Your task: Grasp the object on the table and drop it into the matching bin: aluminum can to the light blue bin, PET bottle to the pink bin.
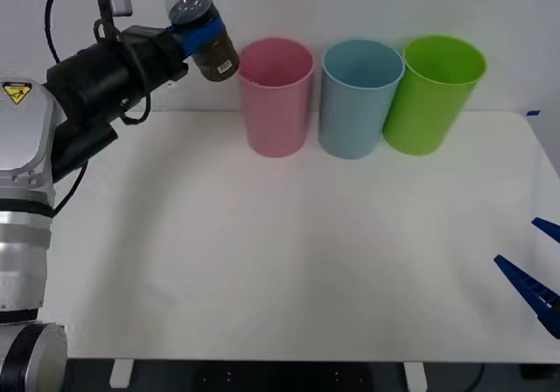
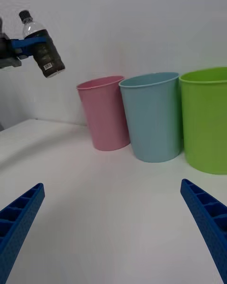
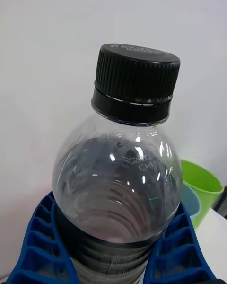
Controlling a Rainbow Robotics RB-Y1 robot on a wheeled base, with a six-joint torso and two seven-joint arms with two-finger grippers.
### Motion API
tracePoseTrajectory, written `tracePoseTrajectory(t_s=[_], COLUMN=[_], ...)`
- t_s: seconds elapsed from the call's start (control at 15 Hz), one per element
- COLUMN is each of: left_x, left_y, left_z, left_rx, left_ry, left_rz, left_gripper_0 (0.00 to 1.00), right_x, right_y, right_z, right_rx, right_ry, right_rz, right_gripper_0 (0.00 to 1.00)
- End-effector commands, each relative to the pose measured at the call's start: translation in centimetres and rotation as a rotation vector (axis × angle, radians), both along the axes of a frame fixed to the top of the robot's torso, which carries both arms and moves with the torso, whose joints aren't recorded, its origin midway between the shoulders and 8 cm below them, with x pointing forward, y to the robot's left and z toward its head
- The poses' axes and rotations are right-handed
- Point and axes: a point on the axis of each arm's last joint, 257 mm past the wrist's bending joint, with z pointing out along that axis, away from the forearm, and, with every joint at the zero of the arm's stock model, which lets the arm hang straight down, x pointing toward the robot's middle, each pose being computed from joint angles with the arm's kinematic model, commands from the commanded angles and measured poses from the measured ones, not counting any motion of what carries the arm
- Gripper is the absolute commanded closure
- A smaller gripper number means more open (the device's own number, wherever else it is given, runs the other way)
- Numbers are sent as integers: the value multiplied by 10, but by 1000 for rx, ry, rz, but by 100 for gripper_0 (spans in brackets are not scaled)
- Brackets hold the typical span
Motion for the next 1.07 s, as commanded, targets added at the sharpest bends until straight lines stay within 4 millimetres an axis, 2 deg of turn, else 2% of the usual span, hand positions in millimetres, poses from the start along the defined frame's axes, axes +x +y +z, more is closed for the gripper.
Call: tracePoseTrajectory(t_s=[0.07,0.33,0.6,0.87,1.07], left_x=[29,60,77,82,83], left_y=[-20,-50,-82,-104,-109], left_z=[3,5,8,15,19], left_rx=[32,90,135,157,158], left_ry=[35,53,17,0,-9], left_rz=[-10,-4,34,68,77], left_gripper_0=[100,100,100,100,100], right_x=[0,0,0,0,0], right_y=[0,0,0,0,0], right_z=[0,0,0,0,0], right_rx=[0,0,0,0,0], right_ry=[0,0,0,0,0], right_rz=[0,0,0,0,0], right_gripper_0=[0,0,0,0,0])
